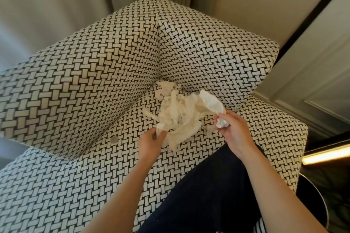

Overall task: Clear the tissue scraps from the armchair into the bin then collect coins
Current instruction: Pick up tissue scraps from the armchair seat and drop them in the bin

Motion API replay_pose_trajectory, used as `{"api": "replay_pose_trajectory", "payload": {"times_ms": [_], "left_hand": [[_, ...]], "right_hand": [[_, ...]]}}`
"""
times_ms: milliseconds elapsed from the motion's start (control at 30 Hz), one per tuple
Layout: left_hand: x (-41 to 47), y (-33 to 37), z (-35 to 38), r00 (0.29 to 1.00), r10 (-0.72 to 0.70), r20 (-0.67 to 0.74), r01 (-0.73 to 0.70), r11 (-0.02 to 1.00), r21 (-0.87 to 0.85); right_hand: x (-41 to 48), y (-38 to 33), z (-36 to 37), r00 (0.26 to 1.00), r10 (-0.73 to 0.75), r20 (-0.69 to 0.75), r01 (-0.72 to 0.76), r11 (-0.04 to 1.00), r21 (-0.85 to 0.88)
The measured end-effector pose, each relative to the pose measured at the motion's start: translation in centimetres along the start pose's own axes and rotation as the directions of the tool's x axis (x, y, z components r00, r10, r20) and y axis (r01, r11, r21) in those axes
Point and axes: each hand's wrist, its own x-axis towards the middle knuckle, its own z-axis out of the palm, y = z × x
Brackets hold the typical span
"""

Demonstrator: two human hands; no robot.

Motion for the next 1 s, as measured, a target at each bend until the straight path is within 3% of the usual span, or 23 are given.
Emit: {"api": "replay_pose_trajectory", "payload": {"times_ms": [133,467,733,1000], "left_hand": [[0.1,1.5,-1.1,0.998,0.035,0.050,-0.033,0.999,-0.033],[-0.4,10.0,1.5,0.919,0.294,0.263,-0.318,0.947,0.052],[-3.8,20.0,10.3,0.706,0.486,0.515,-0.539,0.841,-0.053],[-9.1,26.6,21.1,0.490,0.511,0.706,-0.543,0.812,-0.211]], "right_hand": [[0.0,-0.4,-0.6,1.000,0.021,-0.007,-0.019,0.986,0.163],[-1.5,-3.2,-6.1,0.992,-0.002,-0.128,0.038,0.959,0.282],[-4.3,-5.7,-17.9,0.897,-0.068,-0.436,0.123,0.987,0.100],[-7.8,-6.0,-27.8,0.764,-0.012,-0.646,0.127,0.983,0.132]]}}
